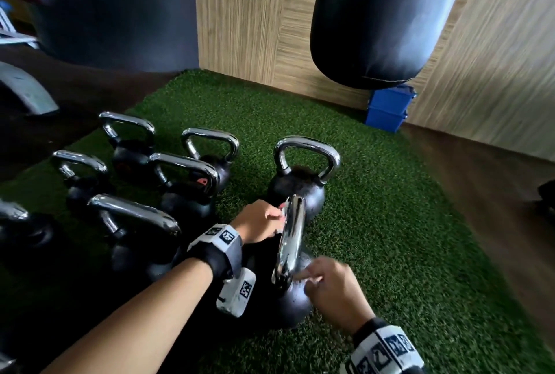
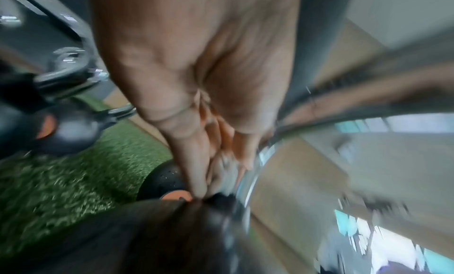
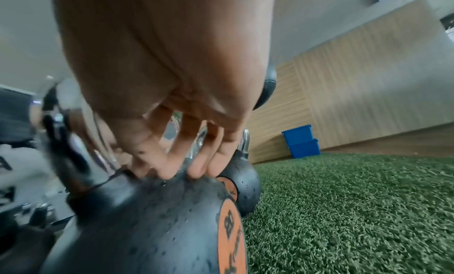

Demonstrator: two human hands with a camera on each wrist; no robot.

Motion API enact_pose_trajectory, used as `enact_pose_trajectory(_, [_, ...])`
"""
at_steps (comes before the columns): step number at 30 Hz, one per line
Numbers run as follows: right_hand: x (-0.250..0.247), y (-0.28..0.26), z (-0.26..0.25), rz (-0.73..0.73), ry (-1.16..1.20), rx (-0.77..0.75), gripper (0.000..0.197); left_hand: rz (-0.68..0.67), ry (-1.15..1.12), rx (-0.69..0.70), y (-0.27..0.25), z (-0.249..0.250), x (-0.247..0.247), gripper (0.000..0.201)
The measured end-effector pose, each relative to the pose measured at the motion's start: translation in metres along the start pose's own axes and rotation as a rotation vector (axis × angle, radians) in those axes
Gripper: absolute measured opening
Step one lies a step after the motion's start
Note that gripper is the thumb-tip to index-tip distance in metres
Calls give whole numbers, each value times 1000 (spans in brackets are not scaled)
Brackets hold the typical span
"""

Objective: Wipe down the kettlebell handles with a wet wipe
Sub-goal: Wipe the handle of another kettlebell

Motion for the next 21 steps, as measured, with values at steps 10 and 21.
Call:
enact_pose_trajectory(10, [32, 38, 2, -198, 336, 320, 85, 141, -16, 22, -5, 9, 1, 44])
enact_pose_trajectory(21, [35, 35, 7, -150, 370, 318, 80, 207, -169, 157, 0, 24, -20, 16])
Point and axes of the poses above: each hand's wrist, its own y-axis towards the middle knuckle, its own x-axis out of the palm, z = x × y, the point moved 3 cm from there along y, towards the middle knuckle, and after that the axes turned 3 degrees about -z, right-handed, at the moved point
